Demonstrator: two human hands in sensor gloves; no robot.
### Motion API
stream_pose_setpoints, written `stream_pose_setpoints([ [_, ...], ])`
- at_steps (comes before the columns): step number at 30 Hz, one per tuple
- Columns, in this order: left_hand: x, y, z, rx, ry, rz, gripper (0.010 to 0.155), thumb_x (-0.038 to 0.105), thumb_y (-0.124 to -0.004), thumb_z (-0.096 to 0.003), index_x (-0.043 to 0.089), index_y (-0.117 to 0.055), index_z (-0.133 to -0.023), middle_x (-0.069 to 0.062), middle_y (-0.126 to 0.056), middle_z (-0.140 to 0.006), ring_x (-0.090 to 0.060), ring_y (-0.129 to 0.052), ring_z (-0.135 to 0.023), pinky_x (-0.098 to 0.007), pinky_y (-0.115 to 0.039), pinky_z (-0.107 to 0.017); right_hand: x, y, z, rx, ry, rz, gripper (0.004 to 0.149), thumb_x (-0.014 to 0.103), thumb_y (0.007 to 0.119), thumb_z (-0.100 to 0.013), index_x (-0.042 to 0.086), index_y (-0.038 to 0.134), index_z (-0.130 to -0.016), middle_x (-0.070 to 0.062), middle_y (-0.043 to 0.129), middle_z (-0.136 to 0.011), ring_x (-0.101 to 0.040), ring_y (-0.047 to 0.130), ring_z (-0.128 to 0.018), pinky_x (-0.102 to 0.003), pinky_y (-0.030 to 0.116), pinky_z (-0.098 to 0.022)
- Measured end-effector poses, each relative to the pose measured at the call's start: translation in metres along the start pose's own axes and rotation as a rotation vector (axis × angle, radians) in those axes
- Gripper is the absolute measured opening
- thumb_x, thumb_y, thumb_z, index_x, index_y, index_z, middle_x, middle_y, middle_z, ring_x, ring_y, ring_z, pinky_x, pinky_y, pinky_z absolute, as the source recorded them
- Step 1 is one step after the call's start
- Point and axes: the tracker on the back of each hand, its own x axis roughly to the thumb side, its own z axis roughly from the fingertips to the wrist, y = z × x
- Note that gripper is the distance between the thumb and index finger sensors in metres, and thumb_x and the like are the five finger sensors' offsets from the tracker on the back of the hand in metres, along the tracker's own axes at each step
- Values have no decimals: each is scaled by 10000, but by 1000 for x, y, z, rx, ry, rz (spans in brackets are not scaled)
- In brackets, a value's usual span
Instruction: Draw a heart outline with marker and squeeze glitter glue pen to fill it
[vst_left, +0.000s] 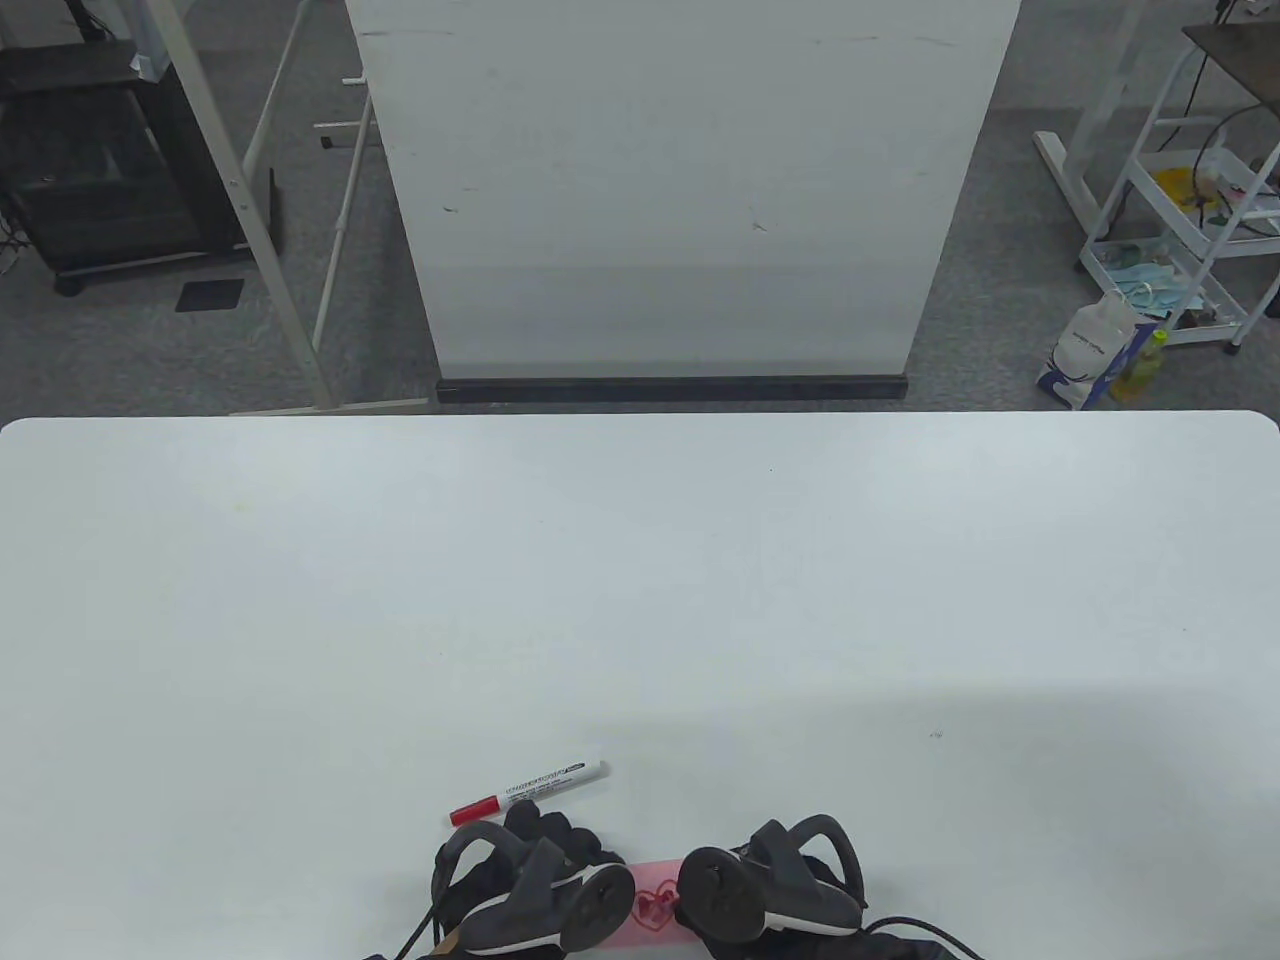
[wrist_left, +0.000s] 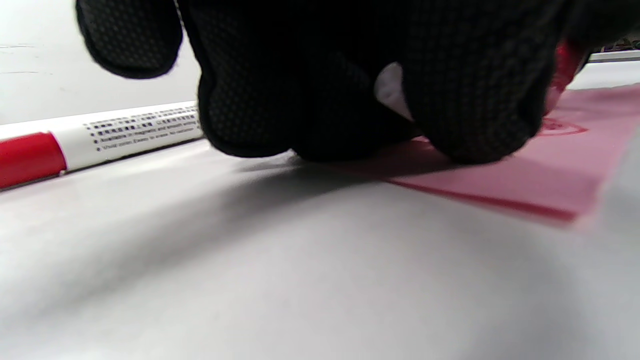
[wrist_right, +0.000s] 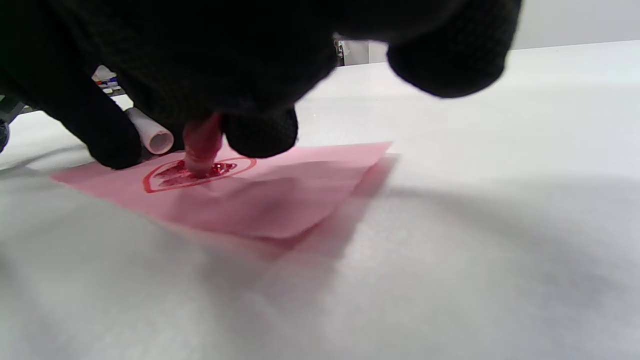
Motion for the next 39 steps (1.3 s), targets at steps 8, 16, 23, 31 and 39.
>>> stream_pose_setpoints([
  [8,0,0,0,-1,0,0,453,475,-928,-372,300,-920,-791,19,-1013,-737,-260,-1002,-635,-634,-700,-643,-2,-3,1,35,10,15,403,405,858,-395,134,995,-659,11,976,-165,-119,874,39,-383,876,-380],
  [16,0,0,0,0,-1,0,454,474,-927,-373,301,-919,-792,18,-1012,-737,-260,-1002,-635,-634,-700,-643,-3,-2,0,-44,45,47,404,406,854,-398,137,991,-666,13,978,-170,-119,877,38,-383,877,-378],
  [23,0,0,0,0,-1,1,452,475,-927,-373,302,-920,-791,18,-1012,-736,-259,-1003,-634,-634,-700,-642,-1,-1,0,13,5,-13,403,409,860,-393,136,997,-656,13,979,-163,-120,877,41,-383,878,-378],
  [31,0,-1,0,-1,0,0,453,476,-926,-372,302,-920,-790,18,-1012,-736,-258,-1003,-634,-633,-701,-642,-3,-4,1,-23,49,56,404,404,857,-398,128,995,-659,12,979,-160,-117,878,46,-381,882,-371],
  [39,0,-1,0,0,-1,-1,454,475,-927,-372,300,-920,-791,18,-1011,-737,-259,-1002,-635,-632,-702,-642,3,-1,0,31,-23,-17,403,410,856,-394,140,995,-660,15,980,-164,-118,879,40,-380,880,-380],
])
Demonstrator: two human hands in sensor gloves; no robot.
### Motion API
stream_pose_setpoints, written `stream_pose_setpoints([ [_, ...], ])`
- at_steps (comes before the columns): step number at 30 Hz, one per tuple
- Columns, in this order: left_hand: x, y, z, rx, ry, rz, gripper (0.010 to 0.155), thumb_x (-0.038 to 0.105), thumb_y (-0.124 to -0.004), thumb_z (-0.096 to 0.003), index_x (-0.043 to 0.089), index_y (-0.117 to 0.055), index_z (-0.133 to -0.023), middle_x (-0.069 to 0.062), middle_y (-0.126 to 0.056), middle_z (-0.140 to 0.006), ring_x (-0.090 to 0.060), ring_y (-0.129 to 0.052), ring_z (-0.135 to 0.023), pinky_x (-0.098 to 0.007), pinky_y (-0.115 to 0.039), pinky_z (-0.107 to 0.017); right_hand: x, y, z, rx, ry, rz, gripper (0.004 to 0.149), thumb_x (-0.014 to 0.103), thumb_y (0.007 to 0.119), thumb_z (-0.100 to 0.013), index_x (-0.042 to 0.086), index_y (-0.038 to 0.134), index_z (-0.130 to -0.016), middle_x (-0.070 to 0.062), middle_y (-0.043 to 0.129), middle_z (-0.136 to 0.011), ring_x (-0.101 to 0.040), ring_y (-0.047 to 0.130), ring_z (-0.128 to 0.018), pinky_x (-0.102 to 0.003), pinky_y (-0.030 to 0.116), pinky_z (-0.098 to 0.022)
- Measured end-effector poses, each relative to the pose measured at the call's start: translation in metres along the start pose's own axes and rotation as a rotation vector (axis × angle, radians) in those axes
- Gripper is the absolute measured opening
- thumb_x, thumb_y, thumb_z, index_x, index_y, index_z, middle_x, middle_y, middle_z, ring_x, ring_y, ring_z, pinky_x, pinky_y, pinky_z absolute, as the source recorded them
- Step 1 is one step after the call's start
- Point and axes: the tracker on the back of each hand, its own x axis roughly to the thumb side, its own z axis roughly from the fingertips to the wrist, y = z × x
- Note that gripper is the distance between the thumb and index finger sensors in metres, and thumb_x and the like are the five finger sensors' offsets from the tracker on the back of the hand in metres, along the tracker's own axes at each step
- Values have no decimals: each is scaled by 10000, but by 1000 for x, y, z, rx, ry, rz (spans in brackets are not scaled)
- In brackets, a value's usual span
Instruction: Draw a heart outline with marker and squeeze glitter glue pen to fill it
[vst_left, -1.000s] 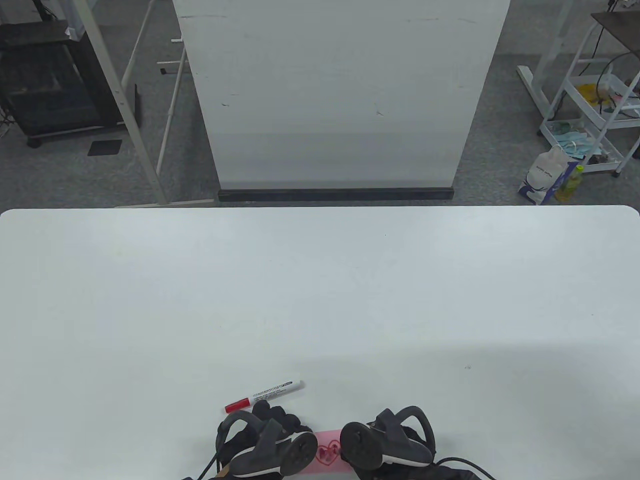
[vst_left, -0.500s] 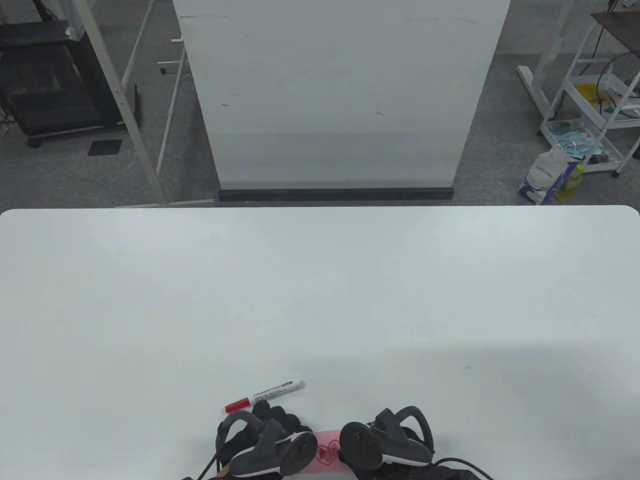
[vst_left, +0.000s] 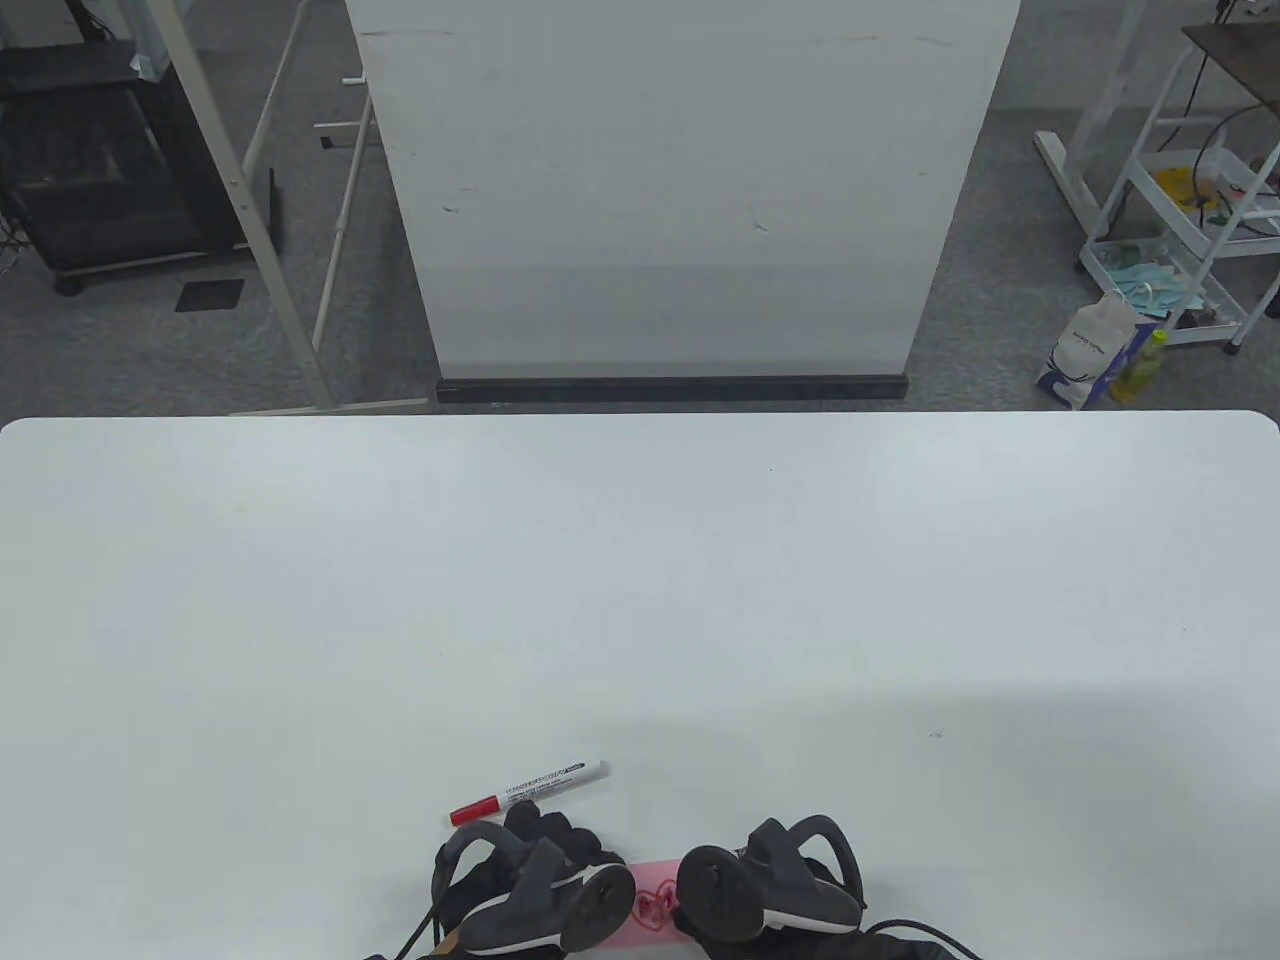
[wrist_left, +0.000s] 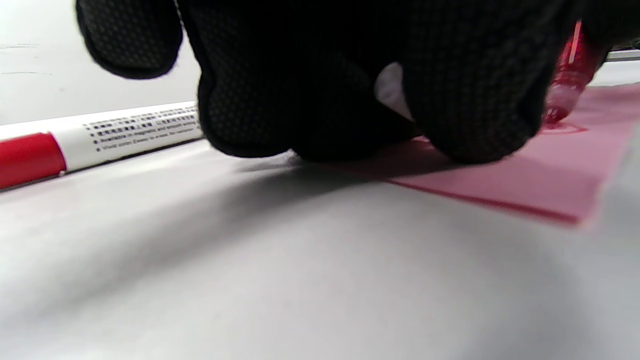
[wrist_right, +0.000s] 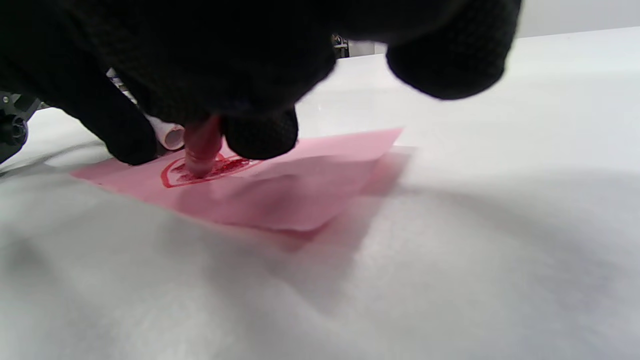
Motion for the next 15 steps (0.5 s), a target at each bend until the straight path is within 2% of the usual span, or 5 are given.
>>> stream_pose_setpoints([
  [4,0,0,0,0,0,-1,454,475,-927,-373,300,-920,-791,18,-1012,-737,-260,-1003,-633,-633,-701,-642,-2,-3,1,-39,38,49,404,406,855,-397,134,994,-660,13,979,-163,-118,878,43,-380,880,-376],
  [9,0,0,0,0,0,0,454,475,-927,-372,299,-920,-791,18,-1012,-736,-258,-1003,-634,-632,-701,-643,2,0,0,15,-20,-13,403,412,856,-395,142,996,-659,15,980,-164,-118,880,39,-378,880,-382],
  [15,0,1,0,0,2,0,452,475,-927,-373,301,-921,-790,17,-1013,-735,-259,-1002,-634,-632,-700,-643,7,3,-2,-47,-44,10,402,416,853,-394,153,995,-664,16,980,-169,-121,880,35,-378,878,-386],
])
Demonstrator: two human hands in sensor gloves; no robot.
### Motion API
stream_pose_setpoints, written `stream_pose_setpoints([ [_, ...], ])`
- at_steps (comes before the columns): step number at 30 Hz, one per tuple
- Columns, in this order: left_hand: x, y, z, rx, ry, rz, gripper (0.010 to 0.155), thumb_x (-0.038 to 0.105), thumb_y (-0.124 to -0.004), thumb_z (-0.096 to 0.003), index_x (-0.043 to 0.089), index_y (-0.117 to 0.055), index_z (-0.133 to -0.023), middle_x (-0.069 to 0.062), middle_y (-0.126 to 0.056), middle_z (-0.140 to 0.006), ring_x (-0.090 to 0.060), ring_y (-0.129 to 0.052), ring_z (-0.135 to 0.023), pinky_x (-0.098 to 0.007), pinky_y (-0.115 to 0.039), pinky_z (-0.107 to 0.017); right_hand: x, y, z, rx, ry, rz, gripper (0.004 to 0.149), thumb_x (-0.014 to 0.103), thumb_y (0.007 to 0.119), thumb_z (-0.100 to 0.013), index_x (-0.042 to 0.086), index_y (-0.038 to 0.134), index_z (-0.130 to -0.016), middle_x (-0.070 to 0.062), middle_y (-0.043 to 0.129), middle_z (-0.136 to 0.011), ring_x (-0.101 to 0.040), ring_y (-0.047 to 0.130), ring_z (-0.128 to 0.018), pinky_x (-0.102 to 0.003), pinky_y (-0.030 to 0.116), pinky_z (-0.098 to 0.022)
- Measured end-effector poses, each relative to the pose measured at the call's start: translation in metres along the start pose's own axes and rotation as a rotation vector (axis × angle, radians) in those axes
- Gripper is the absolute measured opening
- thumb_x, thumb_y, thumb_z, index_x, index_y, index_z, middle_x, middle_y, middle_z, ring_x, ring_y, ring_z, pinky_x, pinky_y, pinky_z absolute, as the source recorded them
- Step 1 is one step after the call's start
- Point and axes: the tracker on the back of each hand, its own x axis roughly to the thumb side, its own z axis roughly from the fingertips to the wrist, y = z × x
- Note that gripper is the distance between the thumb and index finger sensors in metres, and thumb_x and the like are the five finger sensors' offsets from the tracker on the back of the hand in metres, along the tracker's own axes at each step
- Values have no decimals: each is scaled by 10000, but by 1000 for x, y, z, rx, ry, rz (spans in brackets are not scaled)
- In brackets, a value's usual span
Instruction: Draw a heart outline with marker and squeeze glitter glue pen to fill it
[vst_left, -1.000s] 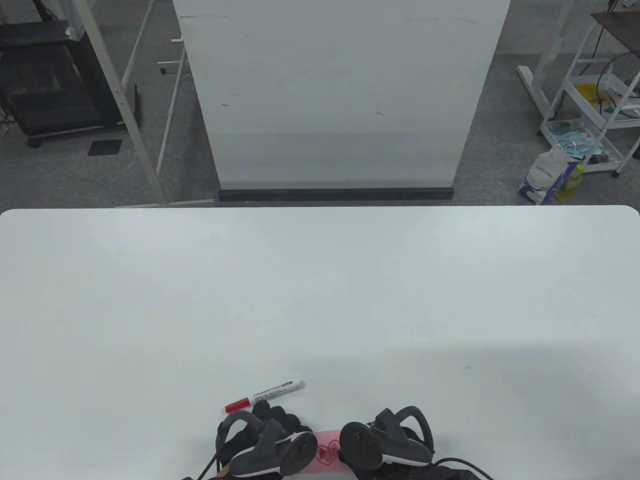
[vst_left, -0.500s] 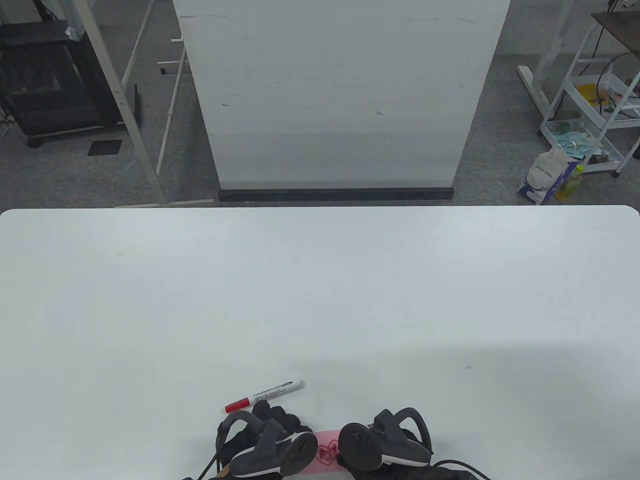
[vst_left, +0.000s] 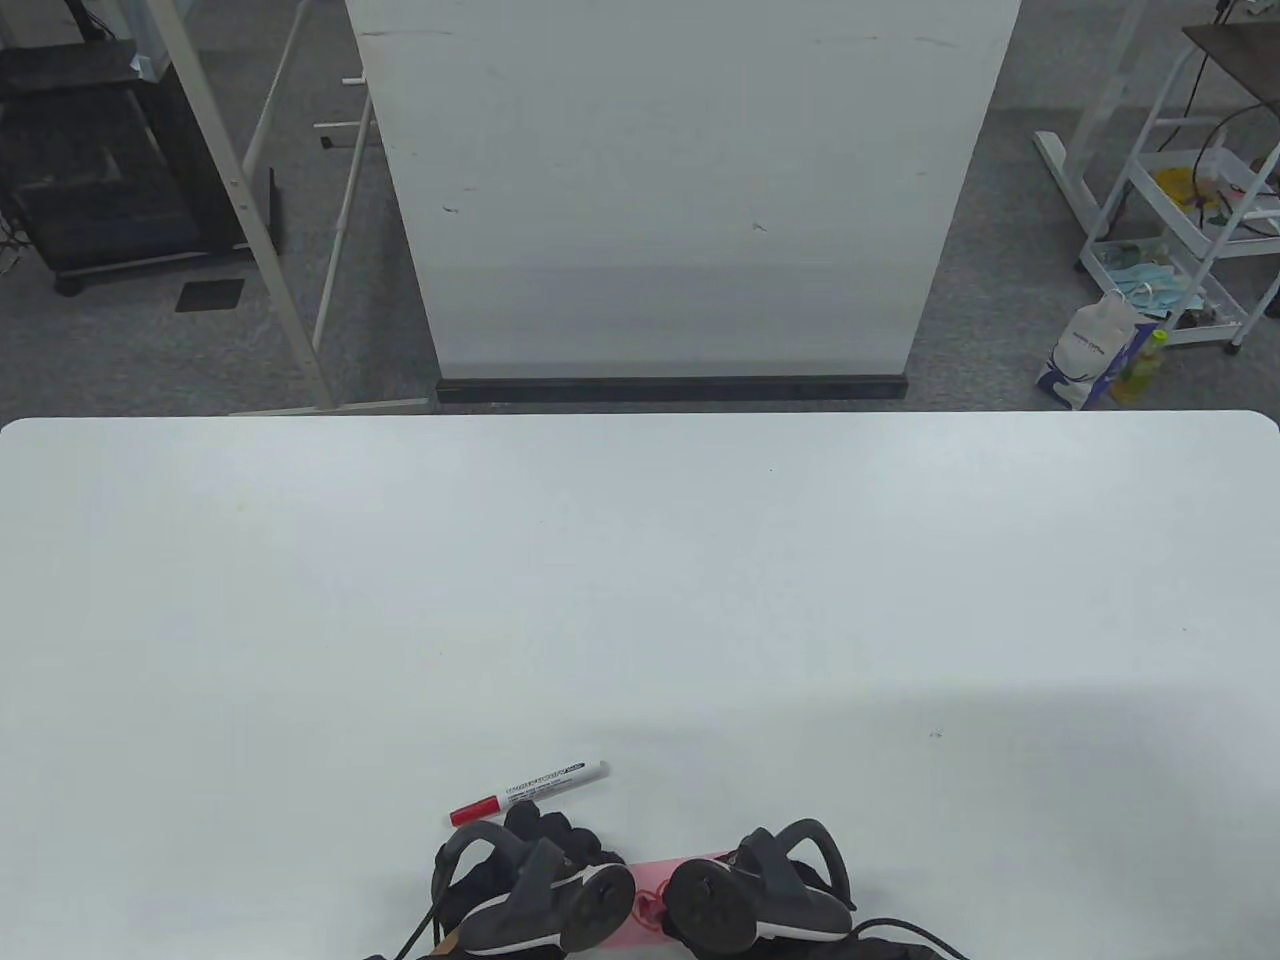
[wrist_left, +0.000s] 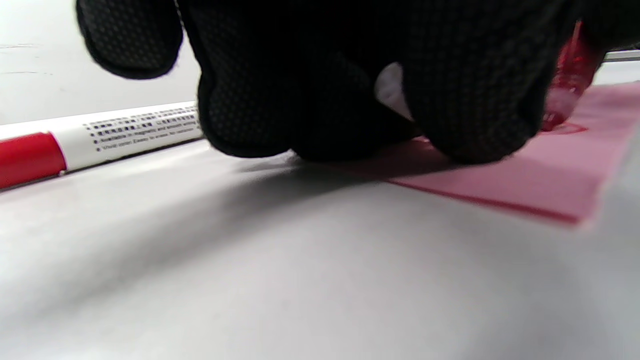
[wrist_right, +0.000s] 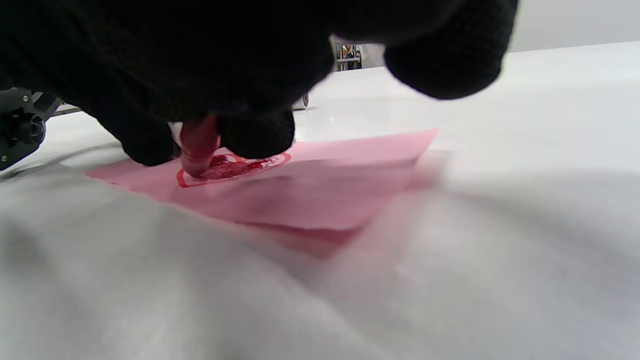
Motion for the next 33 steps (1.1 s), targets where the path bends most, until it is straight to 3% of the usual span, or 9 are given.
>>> stream_pose_setpoints([
  [3,0,0,0,0,0,0,454,474,-928,-371,298,-922,-789,16,-1012,-735,-259,-1003,-632,-632,-702,-642,0,0,-1,-43,4,27,403,416,852,-395,153,994,-665,15,978,-167,-120,878,36,-377,878,-385],
  [8,0,0,0,0,-1,-1,453,475,-927,-373,298,-921,-790,17,-1013,-735,-259,-1002,-634,-632,-702,-643,0,0,-1,-6,-21,-2,399,419,855,-393,159,995,-662,19,976,-166,-118,876,33,-374,877,-390],
  [14,0,0,0,1,-3,-2,453,475,-926,-373,301,-920,-791,16,-1012,-736,-260,-1002,-634,-631,-702,-643,-1,0,-2,-85,12,14,404,417,852,-396,152,991,-667,17,976,-170,-121,876,33,-380,874,-387],
  [20,0,0,0,0,-2,-2,453,474,-927,-373,297,-922,-790,17,-1013,-735,-259,-1002,-634,-632,-702,-643,0,0,-2,-40,-5,28,401,416,855,-395,155,993,-666,15,976,-172,-121,877,30,-381,874,-390],
  [28,0,0,0,0,-1,-1,453,475,-926,-374,298,-920,-791,16,-1012,-736,-260,-1002,-634,-632,-702,-642,2,3,-2,-89,-16,42,401,419,848,-399,164,988,-674,17,975,-179,-121,879,24,-380,872,-396],
  [33,0,0,0,-1,-2,-1,454,474,-927,-372,297,-921,-790,16,-1013,-735,-260,-1003,-633,-631,-703,-642,2,0,-1,-26,-44,21,401,419,854,-394,159,994,-663,18,974,-170,-119,875,31,-377,874,-392],
])
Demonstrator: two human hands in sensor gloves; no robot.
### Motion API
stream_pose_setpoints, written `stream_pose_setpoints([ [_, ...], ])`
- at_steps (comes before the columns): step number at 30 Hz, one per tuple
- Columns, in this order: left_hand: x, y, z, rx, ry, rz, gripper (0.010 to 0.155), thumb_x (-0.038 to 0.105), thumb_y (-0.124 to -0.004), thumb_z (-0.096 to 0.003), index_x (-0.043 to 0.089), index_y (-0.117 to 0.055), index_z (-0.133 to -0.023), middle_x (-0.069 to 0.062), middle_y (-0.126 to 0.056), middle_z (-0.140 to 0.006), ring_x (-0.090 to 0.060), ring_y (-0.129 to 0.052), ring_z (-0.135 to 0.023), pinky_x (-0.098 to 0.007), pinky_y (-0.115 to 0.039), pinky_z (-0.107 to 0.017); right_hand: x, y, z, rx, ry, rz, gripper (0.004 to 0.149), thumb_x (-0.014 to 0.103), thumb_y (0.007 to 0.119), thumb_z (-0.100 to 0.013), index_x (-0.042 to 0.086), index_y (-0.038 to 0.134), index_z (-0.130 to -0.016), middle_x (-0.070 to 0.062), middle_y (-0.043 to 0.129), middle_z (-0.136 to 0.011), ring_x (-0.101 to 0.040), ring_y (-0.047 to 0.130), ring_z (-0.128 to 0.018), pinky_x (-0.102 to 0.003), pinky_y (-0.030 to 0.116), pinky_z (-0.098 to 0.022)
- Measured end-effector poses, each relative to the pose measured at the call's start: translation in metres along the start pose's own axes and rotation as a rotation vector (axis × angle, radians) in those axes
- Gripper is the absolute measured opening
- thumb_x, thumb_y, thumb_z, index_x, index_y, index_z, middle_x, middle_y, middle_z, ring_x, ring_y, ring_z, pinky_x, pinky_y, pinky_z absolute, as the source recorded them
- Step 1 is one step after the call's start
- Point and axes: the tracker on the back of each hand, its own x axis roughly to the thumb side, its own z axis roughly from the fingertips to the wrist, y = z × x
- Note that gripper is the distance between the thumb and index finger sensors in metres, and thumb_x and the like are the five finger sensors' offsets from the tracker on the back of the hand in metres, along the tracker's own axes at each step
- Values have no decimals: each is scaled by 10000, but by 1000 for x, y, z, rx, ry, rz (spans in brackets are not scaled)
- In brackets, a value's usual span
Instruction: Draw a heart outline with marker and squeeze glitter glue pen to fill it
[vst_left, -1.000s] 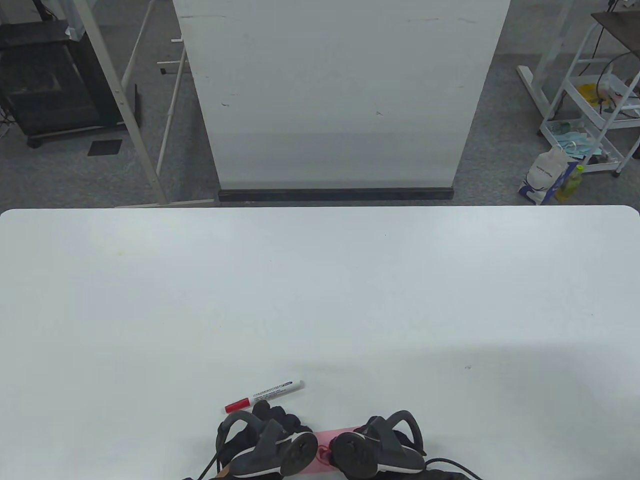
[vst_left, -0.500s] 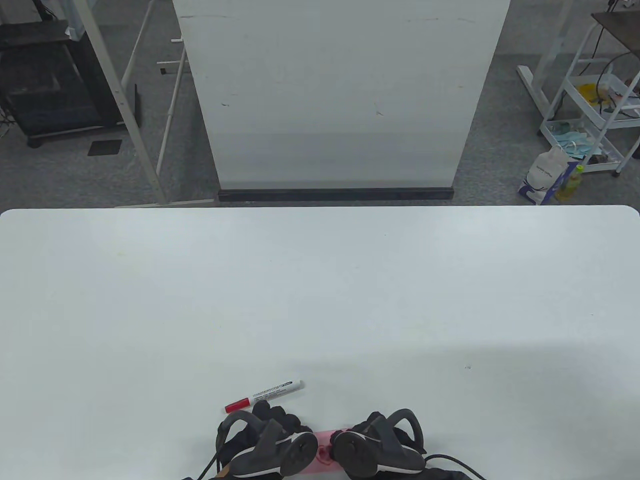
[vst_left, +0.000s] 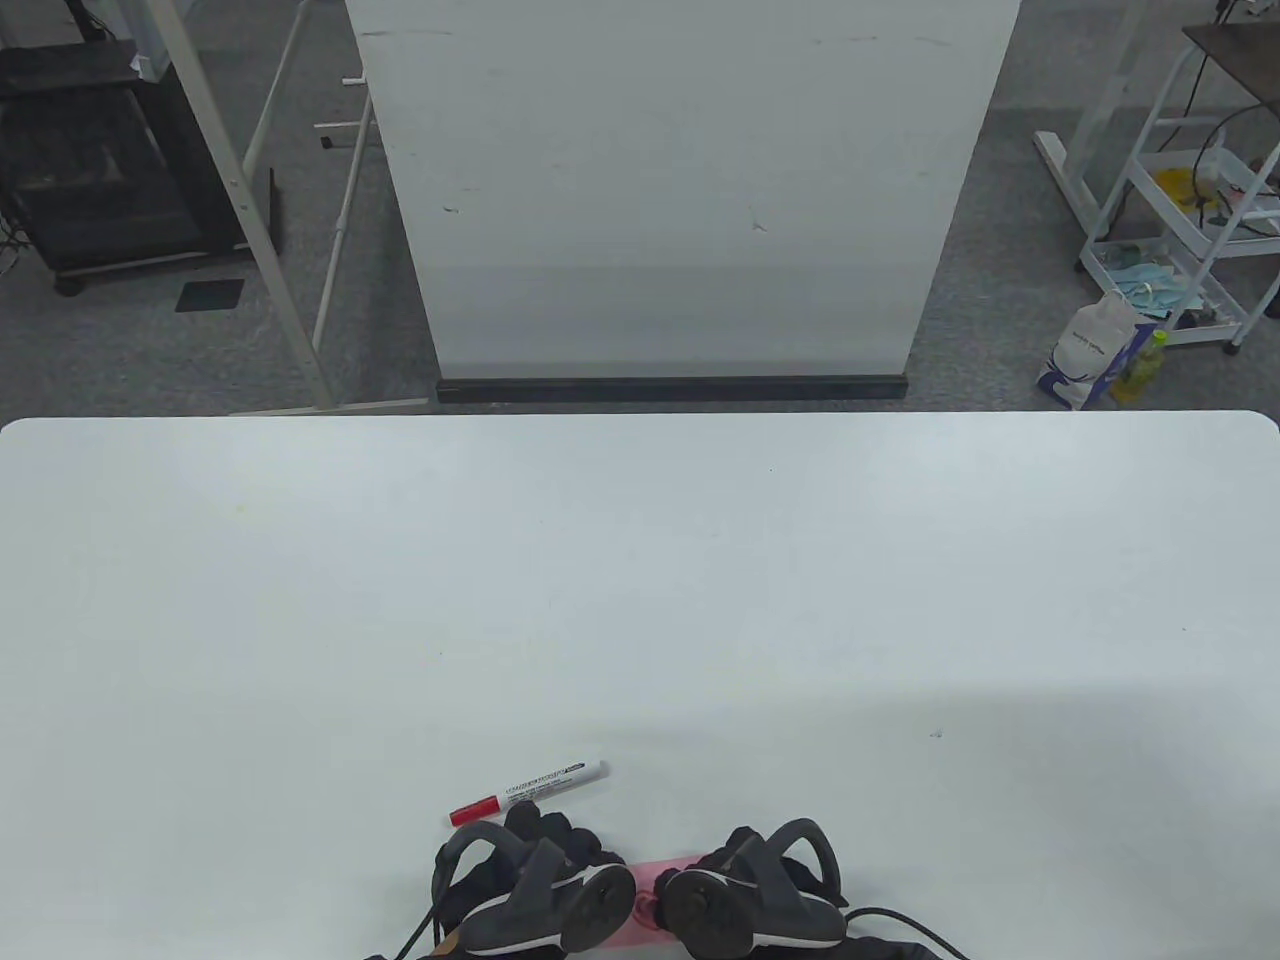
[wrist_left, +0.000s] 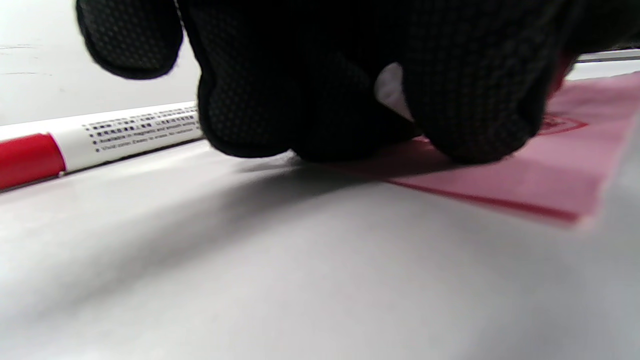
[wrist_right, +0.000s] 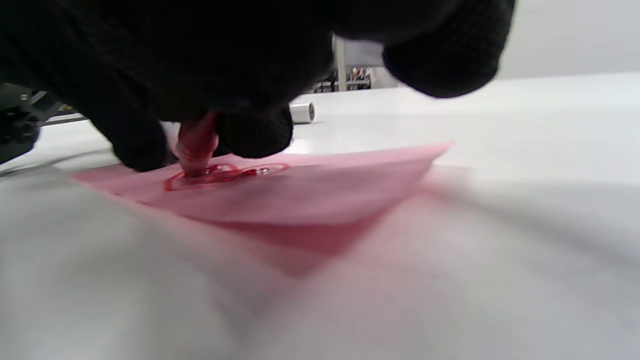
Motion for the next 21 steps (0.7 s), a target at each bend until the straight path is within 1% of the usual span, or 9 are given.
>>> stream_pose_setpoints([
  [3,0,0,0,0,0,0,453,473,-927,-373,298,-921,-790,17,-1013,-735,-260,-1002,-633,-632,-702,-641,0,0,0,1,0,5,400,419,856,-391,158,996,-661,17,975,-168,-121,875,31,-379,874,-392],
  [7,0,0,0,0,0,0,454,476,-926,-373,300,-919,-792,18,-1012,-736,-260,-1003,-634,-631,-702,-642,0,-5,1,61,9,24,399,417,857,-393,156,996,-662,16,975,-170,-121,876,30,-380,873,-393],
  [12,0,0,0,0,-1,-1,453,475,-927,-373,298,-921,-790,17,-1013,-735,-258,-1003,-634,-631,-702,-642,-2,-5,2,75,10,17,400,412,857,-394,150,996,-662,12,975,-169,-124,876,32,-383,873,-391],
  [21,0,0,0,0,-1,0,454,475,-926,-372,298,-921,-790,17,-1014,-733,-258,-1003,-633,-632,-703,-641,1,-2,1,17,17,22,401,415,851,-397,159,990,-672,13,977,-174,-125,879,30,-382,874,-391],
])
